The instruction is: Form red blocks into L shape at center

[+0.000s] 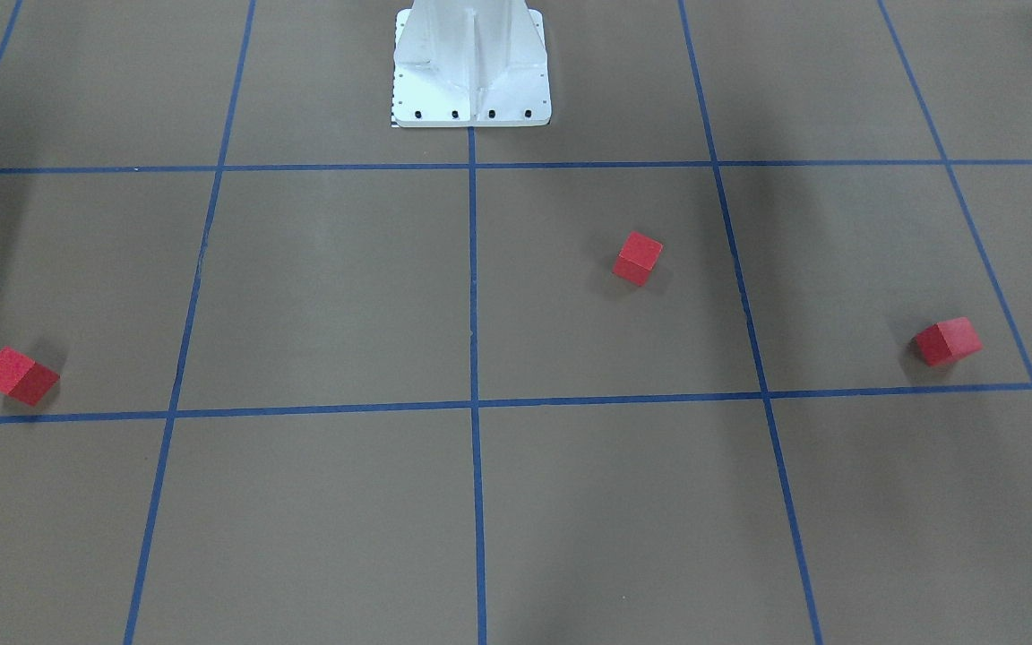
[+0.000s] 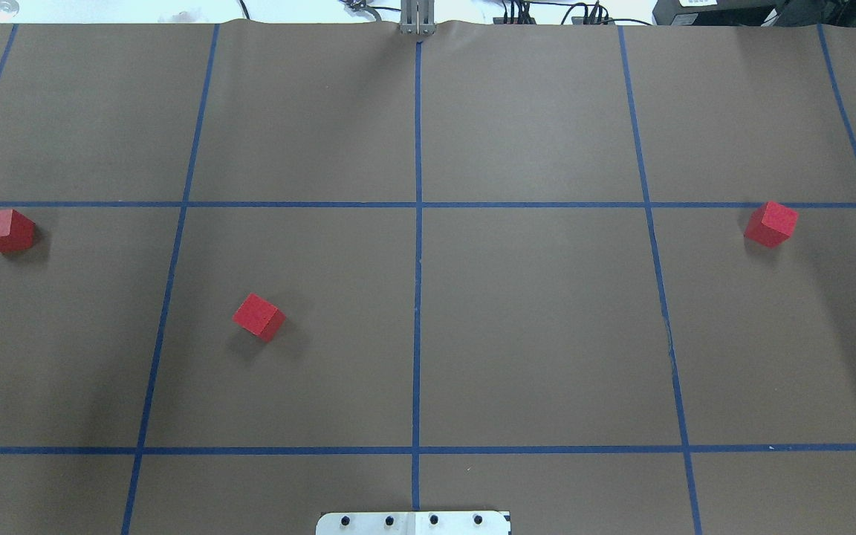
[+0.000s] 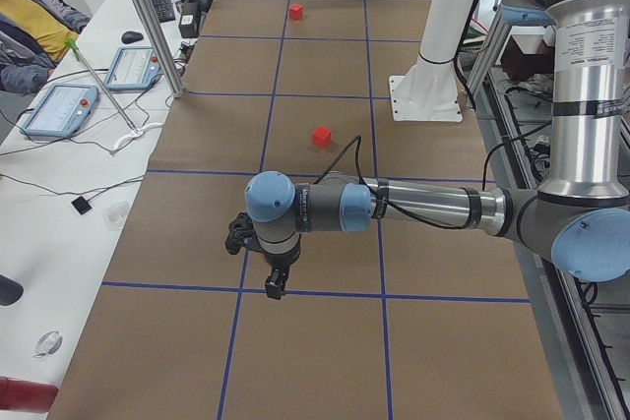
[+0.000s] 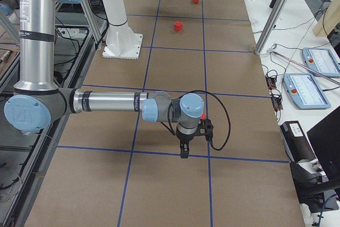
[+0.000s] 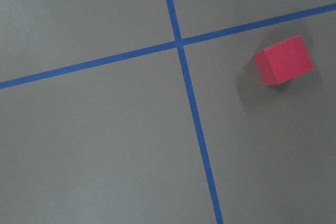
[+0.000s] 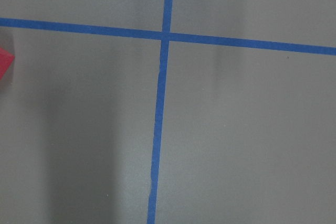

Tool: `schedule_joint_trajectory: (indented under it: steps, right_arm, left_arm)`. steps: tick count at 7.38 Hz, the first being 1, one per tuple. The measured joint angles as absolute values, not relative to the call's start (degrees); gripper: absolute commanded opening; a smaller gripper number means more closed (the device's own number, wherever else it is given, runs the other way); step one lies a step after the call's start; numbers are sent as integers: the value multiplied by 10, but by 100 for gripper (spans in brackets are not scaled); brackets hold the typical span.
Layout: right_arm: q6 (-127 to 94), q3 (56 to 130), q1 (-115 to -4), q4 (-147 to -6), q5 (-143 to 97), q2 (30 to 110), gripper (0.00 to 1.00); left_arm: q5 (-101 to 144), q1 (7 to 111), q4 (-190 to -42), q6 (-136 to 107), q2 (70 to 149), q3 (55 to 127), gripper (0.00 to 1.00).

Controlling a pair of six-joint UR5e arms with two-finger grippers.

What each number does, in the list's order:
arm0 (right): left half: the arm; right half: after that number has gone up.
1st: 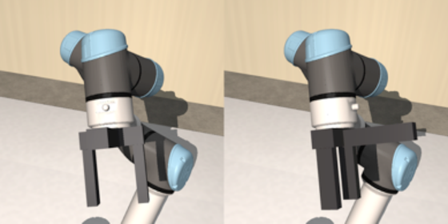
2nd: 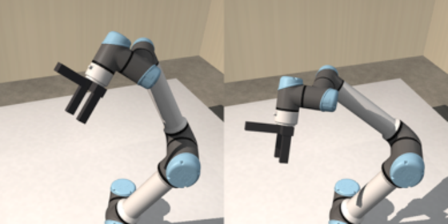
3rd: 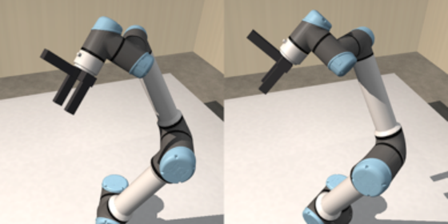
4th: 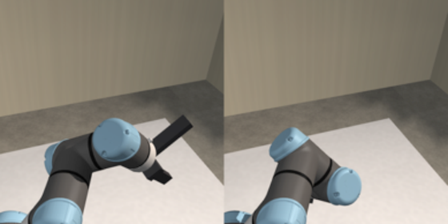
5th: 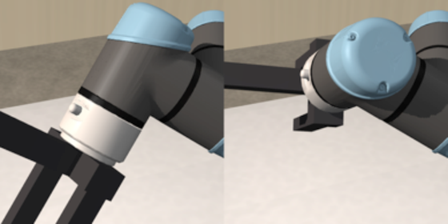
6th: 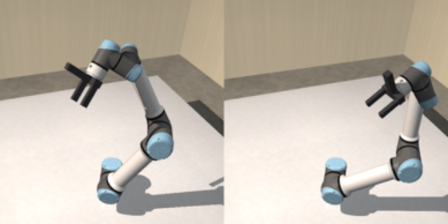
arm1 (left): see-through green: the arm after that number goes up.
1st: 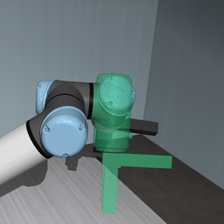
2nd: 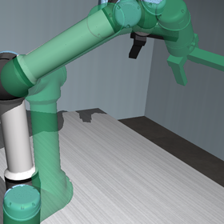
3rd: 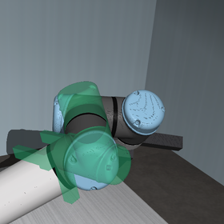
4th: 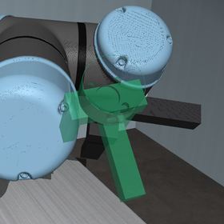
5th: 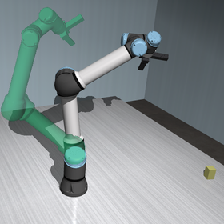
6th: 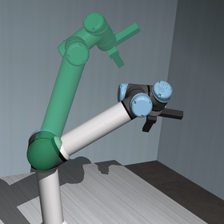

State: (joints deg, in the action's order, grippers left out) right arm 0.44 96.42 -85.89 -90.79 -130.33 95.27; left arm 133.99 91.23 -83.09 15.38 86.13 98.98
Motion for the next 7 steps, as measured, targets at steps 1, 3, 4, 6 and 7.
schedule_joint_trajectory:
  steps: [1, 3, 4, 6, 7]
  right_arm:
    - [4, 964, -859, -908, -1303, 953, 100]
    - [4, 964, -858, -908, -1303, 951, 100]
    - [4, 965, -856, -907, -1303, 948, 100]
    - [2, 965, -855, -871, -1304, 944, 100]
    - [1, 965, -855, -841, -1304, 942, 100]
  left_arm:
    - [1340, 912, -831, 154, 861, 990, 100]
    - [1341, 912, -834, 152, 861, 991, 100]
    - [1340, 912, -835, 151, 861, 994, 100]
    - [1340, 912, -836, 148, 862, 1001, 100]
    - [1342, 912, -837, 142, 864, 1006, 100]
